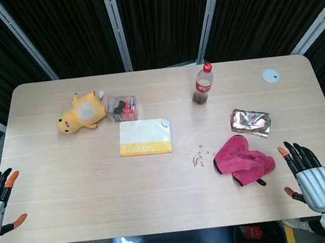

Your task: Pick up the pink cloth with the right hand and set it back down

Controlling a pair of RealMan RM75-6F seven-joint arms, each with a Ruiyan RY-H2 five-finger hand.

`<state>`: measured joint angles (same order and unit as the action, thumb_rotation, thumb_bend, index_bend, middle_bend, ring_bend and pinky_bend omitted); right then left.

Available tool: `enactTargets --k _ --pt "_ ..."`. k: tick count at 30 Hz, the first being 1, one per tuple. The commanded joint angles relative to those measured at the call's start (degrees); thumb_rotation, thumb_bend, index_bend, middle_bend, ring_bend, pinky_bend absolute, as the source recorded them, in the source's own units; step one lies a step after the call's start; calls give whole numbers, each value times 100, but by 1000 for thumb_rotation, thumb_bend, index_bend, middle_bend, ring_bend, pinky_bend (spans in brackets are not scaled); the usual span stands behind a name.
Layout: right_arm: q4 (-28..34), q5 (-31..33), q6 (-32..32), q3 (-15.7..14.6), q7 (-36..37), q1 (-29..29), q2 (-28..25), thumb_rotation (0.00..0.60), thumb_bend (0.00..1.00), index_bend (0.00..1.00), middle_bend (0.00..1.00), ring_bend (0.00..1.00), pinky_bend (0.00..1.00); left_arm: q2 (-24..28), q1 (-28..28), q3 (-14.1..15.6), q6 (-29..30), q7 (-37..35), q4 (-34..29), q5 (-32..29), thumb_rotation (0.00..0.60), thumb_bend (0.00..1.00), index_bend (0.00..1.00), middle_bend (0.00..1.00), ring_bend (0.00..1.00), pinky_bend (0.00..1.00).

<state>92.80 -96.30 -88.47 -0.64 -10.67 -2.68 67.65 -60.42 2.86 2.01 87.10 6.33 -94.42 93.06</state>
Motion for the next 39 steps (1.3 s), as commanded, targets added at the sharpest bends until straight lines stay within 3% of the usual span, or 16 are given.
enactTargets --k 1,17,23,39 --pt "6 18 8 -2 6 5 -9 600 0 0 0 0 123 17 6 3 -42 68 -47 -34 600 0 0 0 0 0" --pt "148 116 282 -76 24 -52 -82 600 0 0 0 0 123 26 3 -6 -87 95 -86 -108 600 0 0 0 0 0" --pt "177 260 619 -45 -323 -195 -31 600 0 0 0 0 123 35 4 -3 -102 115 -128 -119 600 0 0 0 0 0" --pt "-361 1391 1723 372 -1646 -772 1062 600 0 8 0 0 123 60 -14 -6 -105 -24 -145 -166 600 0 0 0 0 0"
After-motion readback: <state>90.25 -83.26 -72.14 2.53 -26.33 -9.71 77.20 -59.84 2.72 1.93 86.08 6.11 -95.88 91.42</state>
